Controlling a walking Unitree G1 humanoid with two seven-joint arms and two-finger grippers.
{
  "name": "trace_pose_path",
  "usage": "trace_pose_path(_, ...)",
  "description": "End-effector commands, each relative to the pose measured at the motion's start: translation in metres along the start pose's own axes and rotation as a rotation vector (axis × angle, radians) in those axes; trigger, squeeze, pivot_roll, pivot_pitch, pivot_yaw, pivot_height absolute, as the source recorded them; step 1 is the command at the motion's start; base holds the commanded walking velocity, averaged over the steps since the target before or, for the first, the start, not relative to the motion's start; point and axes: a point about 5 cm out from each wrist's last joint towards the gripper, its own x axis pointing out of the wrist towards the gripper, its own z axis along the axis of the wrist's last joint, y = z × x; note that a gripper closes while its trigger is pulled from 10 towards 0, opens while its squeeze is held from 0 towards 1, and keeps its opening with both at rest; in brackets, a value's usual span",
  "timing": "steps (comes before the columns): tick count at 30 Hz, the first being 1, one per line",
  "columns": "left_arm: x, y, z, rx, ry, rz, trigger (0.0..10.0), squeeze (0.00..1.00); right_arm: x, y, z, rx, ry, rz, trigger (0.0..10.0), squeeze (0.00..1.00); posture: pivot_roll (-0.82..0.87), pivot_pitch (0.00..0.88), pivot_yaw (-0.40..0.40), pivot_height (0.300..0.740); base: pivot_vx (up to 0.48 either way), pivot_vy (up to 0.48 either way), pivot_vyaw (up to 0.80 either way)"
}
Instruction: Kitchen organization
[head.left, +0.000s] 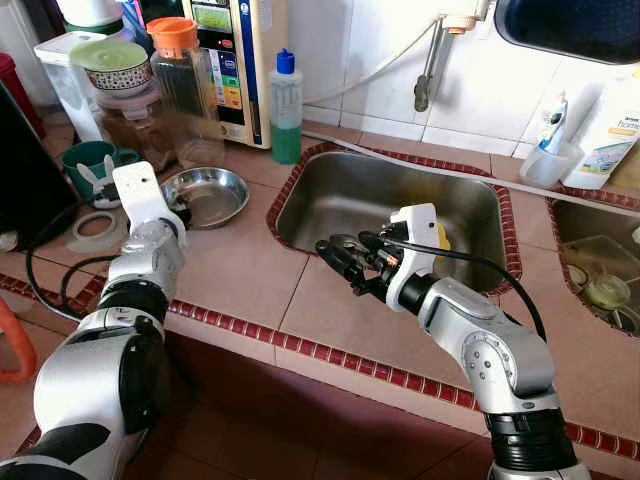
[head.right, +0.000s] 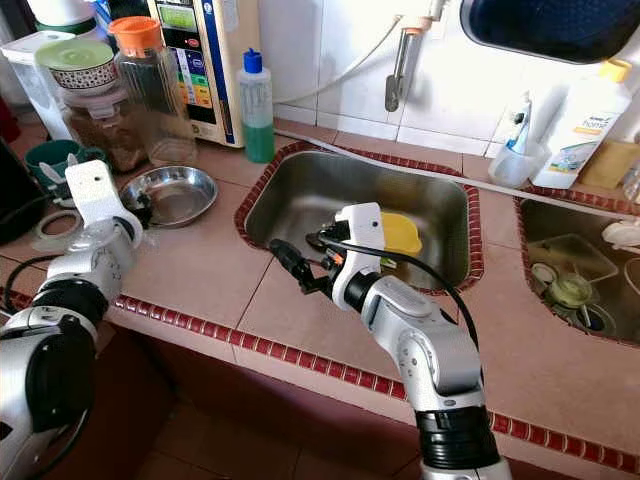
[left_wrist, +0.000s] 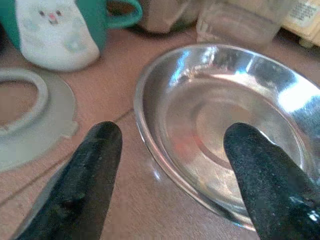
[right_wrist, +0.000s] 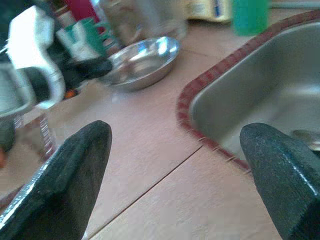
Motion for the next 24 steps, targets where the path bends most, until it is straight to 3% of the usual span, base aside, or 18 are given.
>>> trace_pose_path(1, 0.000, -0.006, 0.004, -0.015, 0.008, -0.009, 10.0, 1.00, -0.003, 0.006, -0.002, -0.011, 0.036, 0.055, 10.0, 0.00, 0.02, 0.031, 0.016, 0.740, 0.000, 0.000, 0.00)
trace_pose_path(3, -0.001, -0.008, 0.002, -0.021, 0.015, -0.016, 10.0, 1.00, -0.006, 0.008, -0.006, -0.016, 0.066, 0.088, 10.0, 0.00, 0.01, 0.032, 0.017, 0.740, 0.000, 0.000, 0.00)
trace_pose_path(4, -0.001, -0.010, 0.001, -0.025, 0.018, -0.031, 10.0, 0.84, -0.007, 0.009, -0.008, -0.029, 0.080, 0.101, 10.0, 0.00, 0.01, 0.032, 0.017, 0.740, 0.000, 0.000, 0.00)
trace_pose_path(5, -0.001, -0.012, -0.001, -0.038, 0.025, -0.042, 10.0, 0.07, -0.009, 0.010, -0.011, -0.044, 0.094, 0.112, 10.0, 0.00, 0.01, 0.032, 0.017, 0.740, 0.000, 0.000, 0.00)
trace_pose_path(6, -0.001, -0.013, -0.001, -0.047, 0.029, -0.047, 10.0, 0.00, -0.009, 0.010, -0.011, -0.043, 0.096, 0.112, 10.0, 0.00, 0.01, 0.033, 0.017, 0.740, 0.000, 0.000, 0.00)
trace_pose_path(14, -0.002, -0.016, -0.010, -0.088, 0.092, -0.058, 10.0, 0.00, -0.010, 0.017, -0.013, -0.046, 0.103, 0.143, 10.0, 0.00, 0.00, 0.033, 0.021, 0.740, 0.000, 0.000, 0.00)
trace_pose_path(17, -0.003, -0.017, -0.016, -0.114, 0.134, -0.062, 9.3, 0.00, -0.011, 0.018, -0.013, -0.047, 0.104, 0.151, 10.0, 0.00, 0.00, 0.032, 0.025, 0.740, 0.000, 0.000, 0.00)
trace_pose_path(18, -0.003, -0.017, -0.018, -0.117, 0.143, -0.064, 6.5, 0.00, -0.012, 0.018, -0.013, -0.045, 0.102, 0.156, 10.0, 0.00, 0.00, 0.032, 0.025, 0.740, 0.000, 0.000, 0.00)
trace_pose_path(19, -0.003, -0.017, -0.018, -0.122, 0.148, -0.067, 6.5, 0.00, -0.012, 0.019, -0.013, -0.044, 0.101, 0.159, 10.0, 0.00, 0.00, 0.032, 0.025, 0.740, 0.000, 0.000, 0.00)
trace_pose_path(21, -0.003, -0.016, -0.021, -0.154, 0.162, -0.068, 0.0, 0.00, -0.012, 0.019, -0.012, -0.044, 0.099, 0.163, 10.0, 0.00, 0.00, 0.031, 0.025, 0.740, 0.000, 0.000, 0.00)
trace_pose_path(23, -0.003, -0.013, -0.025, -0.232, 0.192, -0.066, 0.0, 0.00, -0.012, 0.020, -0.012, -0.045, 0.096, 0.168, 10.0, 0.00, 0.01, 0.030, 0.022, 0.740, 0.000, 0.000, 0.00)
trace_pose_path(24, -0.003, -0.013, -0.025, -0.232, 0.192, -0.066, 0.0, 0.00, -0.012, 0.020, -0.012, -0.045, 0.096, 0.168, 10.0, 0.00, 0.01, 0.030, 0.022, 0.740, 0.000, 0.000, 0.00)
